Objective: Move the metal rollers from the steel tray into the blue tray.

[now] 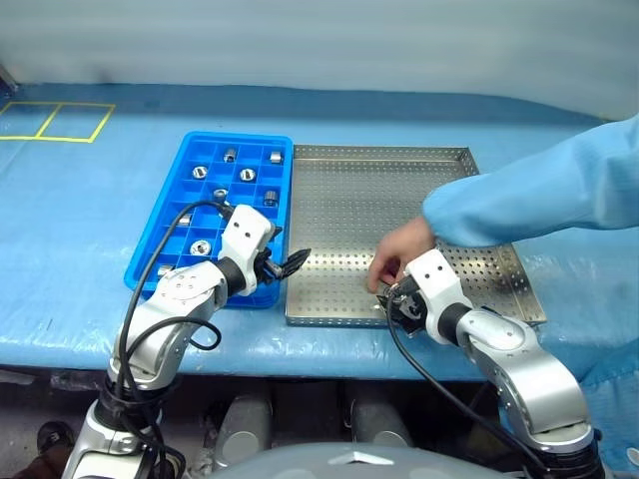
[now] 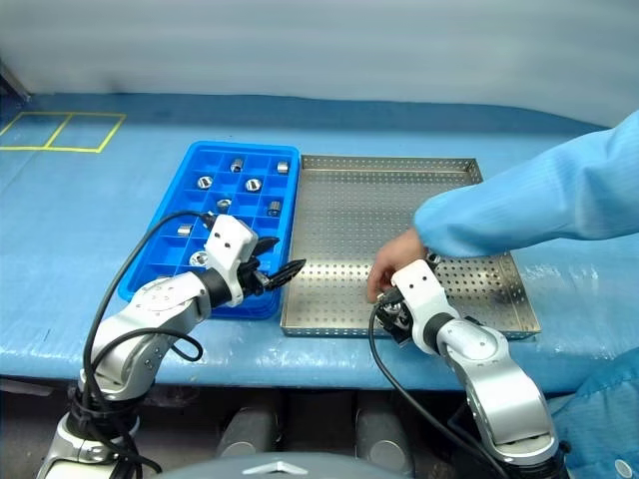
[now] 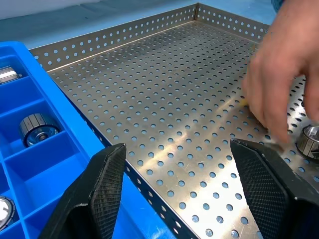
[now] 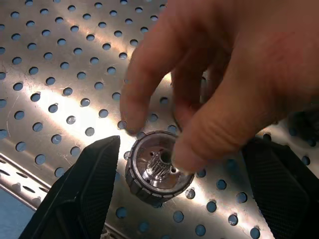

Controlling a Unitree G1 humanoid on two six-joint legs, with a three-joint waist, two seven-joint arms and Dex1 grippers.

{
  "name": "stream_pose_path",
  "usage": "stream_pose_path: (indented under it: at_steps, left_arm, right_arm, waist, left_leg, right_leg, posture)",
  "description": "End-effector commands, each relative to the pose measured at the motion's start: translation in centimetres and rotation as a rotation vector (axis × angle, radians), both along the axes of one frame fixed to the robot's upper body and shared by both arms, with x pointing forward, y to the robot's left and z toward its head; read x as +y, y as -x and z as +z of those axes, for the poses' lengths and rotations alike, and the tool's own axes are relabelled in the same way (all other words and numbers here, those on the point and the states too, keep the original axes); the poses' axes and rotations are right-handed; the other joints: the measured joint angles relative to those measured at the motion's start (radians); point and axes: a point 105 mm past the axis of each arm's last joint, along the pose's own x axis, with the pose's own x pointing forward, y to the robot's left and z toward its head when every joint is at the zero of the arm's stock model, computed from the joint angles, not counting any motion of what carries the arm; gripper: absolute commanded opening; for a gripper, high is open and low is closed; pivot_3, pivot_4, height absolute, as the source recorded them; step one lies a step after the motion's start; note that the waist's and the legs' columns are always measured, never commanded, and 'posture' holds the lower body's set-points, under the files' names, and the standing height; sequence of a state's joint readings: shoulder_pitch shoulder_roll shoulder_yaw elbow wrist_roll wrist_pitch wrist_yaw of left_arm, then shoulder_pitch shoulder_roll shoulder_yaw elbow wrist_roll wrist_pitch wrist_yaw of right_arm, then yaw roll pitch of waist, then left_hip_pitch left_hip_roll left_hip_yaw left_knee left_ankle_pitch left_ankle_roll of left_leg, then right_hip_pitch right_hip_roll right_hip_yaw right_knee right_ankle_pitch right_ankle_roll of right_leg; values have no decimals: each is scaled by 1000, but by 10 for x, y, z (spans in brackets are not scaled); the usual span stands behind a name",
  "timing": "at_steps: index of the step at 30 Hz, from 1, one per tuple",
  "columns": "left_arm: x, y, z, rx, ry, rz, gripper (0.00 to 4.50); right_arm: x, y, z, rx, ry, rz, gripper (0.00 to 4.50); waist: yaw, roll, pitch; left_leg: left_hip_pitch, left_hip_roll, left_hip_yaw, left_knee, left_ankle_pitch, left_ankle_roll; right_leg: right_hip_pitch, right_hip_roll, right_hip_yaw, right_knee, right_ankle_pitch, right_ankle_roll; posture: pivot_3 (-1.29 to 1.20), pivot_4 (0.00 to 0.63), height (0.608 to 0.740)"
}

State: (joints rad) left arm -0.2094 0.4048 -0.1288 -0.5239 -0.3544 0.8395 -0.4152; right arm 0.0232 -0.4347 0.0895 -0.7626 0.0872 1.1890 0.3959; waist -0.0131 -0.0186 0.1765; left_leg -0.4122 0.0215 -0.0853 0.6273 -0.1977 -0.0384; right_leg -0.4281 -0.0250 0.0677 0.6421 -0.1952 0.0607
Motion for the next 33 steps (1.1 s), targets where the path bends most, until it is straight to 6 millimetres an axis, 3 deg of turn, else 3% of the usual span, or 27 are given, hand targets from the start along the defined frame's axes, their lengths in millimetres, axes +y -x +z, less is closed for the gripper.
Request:
stream_pose_path:
  at_steps: [1,12,21,25,33]
  left_arm:
    - [0,-1,7,-41,-2,-3,3640]
    - [3,-4,5,-33,-12,15,3640]
    - [17,-8,9,-60,-30,66,3640]
    - [29,-11,13,-80,-26,134,3640]
    - [42,-12,19,-98,-28,200,3640]
  right_arm:
    - [2,1,0,5,-9,10,4033]
    - [7,-1,1,-2,-15,22,4033]
    - [21,-10,6,-40,-40,67,4033]
    - [28,-24,15,-101,-67,71,4033]
    - [49,-80,39,-277,-173,102,4033]
  waist:
    - [0,0,0]
    - [0,0,0]
    - [1,0,0]
    - [0,0,0]
    - [1,0,0]
  left_leg:
    - [0,0,0,0,0,0]
    - [0,0,0,0,0,0]
    - [0,0,0,0,0,0]
    - [0,0,0,0,0,0]
    - [0,0,0,0,0,0]
  right_leg:
    - [0,0,0,0,0,0]
    - [0,0,0,0,0,0]
    - [0,0,0,0,0,0]
    - [0,0,0,0,0,0]
    - [0,0,0,0,0,0]
  posture:
    - [70,150,740]
    - [74,150,740]
    - [96,150,740]
    - [105,150,740]
    - [129,150,740]
